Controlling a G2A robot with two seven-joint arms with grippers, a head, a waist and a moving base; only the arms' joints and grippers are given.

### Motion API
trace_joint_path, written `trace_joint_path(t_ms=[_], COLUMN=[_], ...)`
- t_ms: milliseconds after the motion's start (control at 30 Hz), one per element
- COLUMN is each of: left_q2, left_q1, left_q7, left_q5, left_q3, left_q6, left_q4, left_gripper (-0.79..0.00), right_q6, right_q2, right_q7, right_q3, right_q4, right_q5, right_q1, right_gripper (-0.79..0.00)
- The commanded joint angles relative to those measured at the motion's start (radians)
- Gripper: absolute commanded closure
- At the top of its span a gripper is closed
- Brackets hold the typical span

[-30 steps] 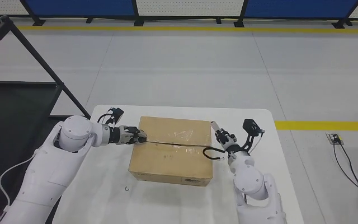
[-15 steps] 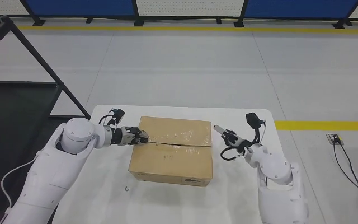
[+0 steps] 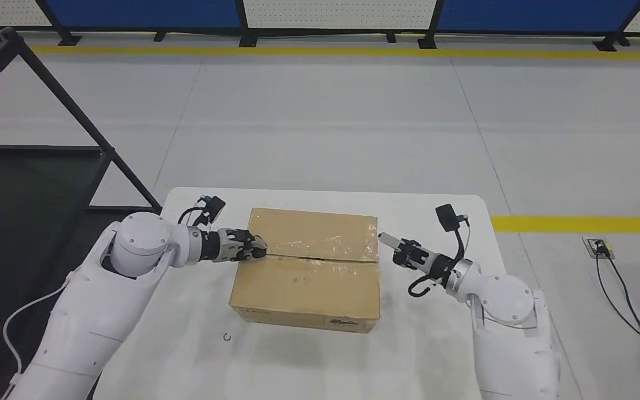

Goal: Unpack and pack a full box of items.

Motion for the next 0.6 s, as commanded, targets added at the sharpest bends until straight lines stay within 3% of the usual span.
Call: trace_joint_path(t_ms=[0,300,400,500,567], left_q2=[0.001,0.002,0.003,0.003,0.003], left_q1=[0.001,0.007,0.009,0.010,0.011], left_q7=[0.001,0.001,0.001,0.003,0.001], left_q5=[0.003,0.010,0.011,0.011,0.011], left_q3=[-0.002,-0.007,-0.008,-0.010,-0.011], left_q6=[0.002,0.006,0.006,0.007,0.009], left_q4=[-0.003,-0.013,-0.014,-0.013,-0.014], left_gripper=[0.000,0.000,0.000,0.000,0.000], right_q6=[-0.005,0.004,0.006,0.005,0.004], right_q2=[0.006,0.029,0.036,0.044,0.048], right_q7=[0.004,-0.013,-0.017,-0.016,-0.017], right_q3=[-0.004,-0.042,-0.050,-0.057,-0.063], right_q4=[0.011,0.016,0.013,0.006,-0.003], right_q5=[0.002,0.000,0.013,0.029,0.039], right_q1=[0.005,0.007,0.005,0.000,-0.005], right_gripper=[-0.299,-0.228,-0.132,-0.092,-0.012])
